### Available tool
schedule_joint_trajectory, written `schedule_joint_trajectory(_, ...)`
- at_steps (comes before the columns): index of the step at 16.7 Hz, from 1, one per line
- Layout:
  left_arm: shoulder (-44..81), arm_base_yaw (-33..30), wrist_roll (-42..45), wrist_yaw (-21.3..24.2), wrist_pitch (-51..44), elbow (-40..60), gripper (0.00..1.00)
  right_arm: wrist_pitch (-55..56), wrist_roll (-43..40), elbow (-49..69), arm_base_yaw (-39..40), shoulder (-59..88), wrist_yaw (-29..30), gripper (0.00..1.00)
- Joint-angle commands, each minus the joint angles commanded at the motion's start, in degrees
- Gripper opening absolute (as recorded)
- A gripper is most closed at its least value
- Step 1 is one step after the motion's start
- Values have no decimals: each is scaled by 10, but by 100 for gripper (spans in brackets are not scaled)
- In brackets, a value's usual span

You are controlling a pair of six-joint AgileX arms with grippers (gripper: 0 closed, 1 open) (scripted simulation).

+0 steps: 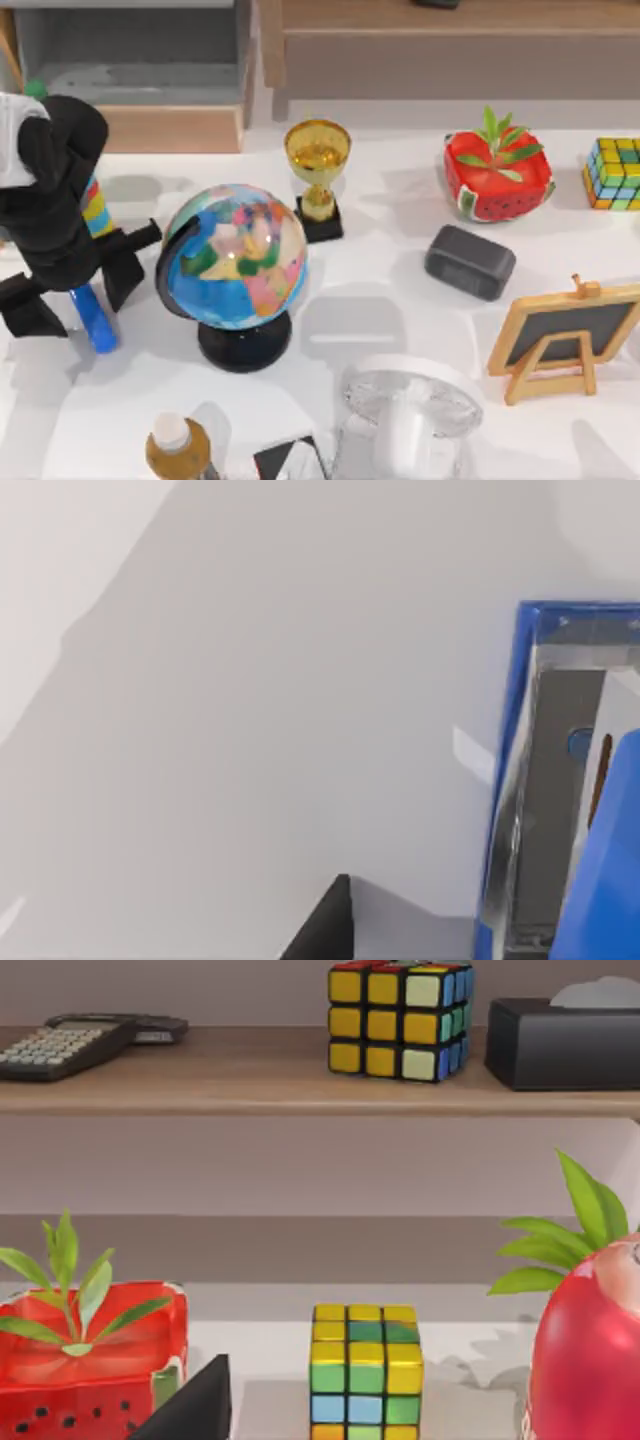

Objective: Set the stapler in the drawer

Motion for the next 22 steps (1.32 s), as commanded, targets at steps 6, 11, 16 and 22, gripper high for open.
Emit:
schedule_joint_trajectory(6, 0, 0, 0, 0, 0, 0, 0, 0, 0, 0, 0, 0, 0, 100)
schedule_joint_trajectory(11, -12, 1, 4, -3, -9, 4, 0, 0, 0, 0, 0, 0, 0, 100)
schedule_joint_trajectory(16, -34, 1, 3, -3, -62, 28, 0, 0, 0, 0, 0, 0, 0, 100)
schedule_joint_trajectory(22, -40, 1, 4, -3, -71, 34, 0, 0, 0, 0, 0, 0, 0, 100)
